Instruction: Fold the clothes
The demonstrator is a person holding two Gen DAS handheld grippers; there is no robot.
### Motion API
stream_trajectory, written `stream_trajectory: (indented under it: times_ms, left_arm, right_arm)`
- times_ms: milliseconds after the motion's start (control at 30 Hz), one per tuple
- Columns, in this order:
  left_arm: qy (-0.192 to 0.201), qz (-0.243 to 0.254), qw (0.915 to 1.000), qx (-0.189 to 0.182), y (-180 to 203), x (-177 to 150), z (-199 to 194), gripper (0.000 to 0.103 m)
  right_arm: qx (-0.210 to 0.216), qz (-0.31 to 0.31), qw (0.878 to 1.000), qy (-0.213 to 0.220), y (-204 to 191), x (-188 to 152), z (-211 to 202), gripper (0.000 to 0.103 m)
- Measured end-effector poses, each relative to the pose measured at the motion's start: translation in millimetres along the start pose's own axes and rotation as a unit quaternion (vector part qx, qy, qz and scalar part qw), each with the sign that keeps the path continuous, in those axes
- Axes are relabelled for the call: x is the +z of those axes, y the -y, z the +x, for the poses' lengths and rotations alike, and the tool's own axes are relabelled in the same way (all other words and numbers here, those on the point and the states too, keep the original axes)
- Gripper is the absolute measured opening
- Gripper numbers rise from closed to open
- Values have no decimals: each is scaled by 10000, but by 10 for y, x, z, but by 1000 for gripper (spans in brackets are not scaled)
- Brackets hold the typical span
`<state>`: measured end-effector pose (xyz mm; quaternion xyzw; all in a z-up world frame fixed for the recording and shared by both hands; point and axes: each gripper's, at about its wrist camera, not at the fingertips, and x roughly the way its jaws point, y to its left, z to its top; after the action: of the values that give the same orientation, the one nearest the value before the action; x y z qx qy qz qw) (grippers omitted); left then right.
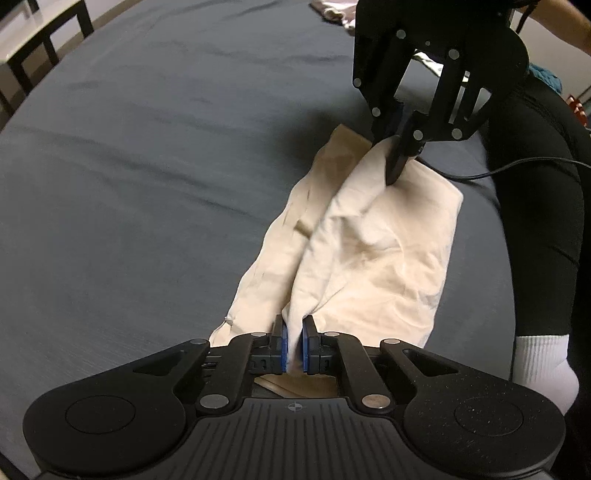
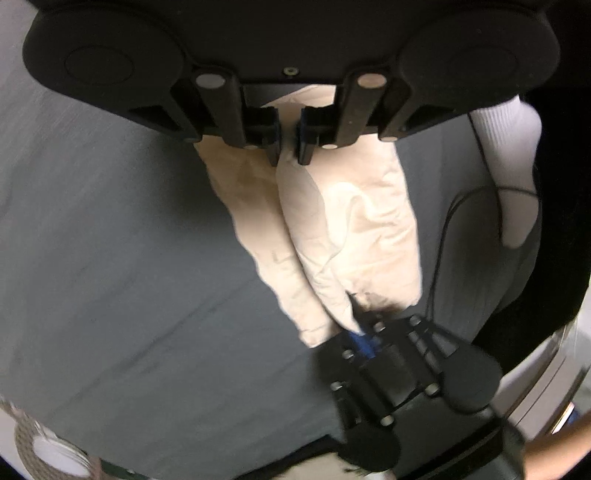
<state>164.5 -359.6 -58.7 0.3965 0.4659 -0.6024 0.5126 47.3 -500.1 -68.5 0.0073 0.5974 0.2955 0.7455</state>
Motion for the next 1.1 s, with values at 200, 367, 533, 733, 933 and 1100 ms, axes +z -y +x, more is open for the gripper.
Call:
stream_trajectory:
  times_ms: [200,367,533,733,933,1100]
  left_arm:
    - [67,-316,9994,-100,-94,-20,20,5]
    - [206,-688,9973,-167,-153,-81,-3,5]
    - [276,-981,9946,-199,-171,-145,-4,6]
    - [242,-1091,9937,-50,-175,-185,-46,11]
    - [197,-1139,9931,191,-190,-224,-98,28]
    - [237,-1235,9908,505,-229,-287,-172,39]
  right_arm:
    - [91,228,9995,212,111,-25,-27,20]
    - [106,432,9978,488,175,-31,-79,24]
    - [93,431,9978,485,175,-38,-65,7]
    - [17,562,9969,556,203,-31,-47,7]
    - [-108,540,9970,542,204,-17,-36,8]
    - [-202,621,9959,624,217,-43,-70,20]
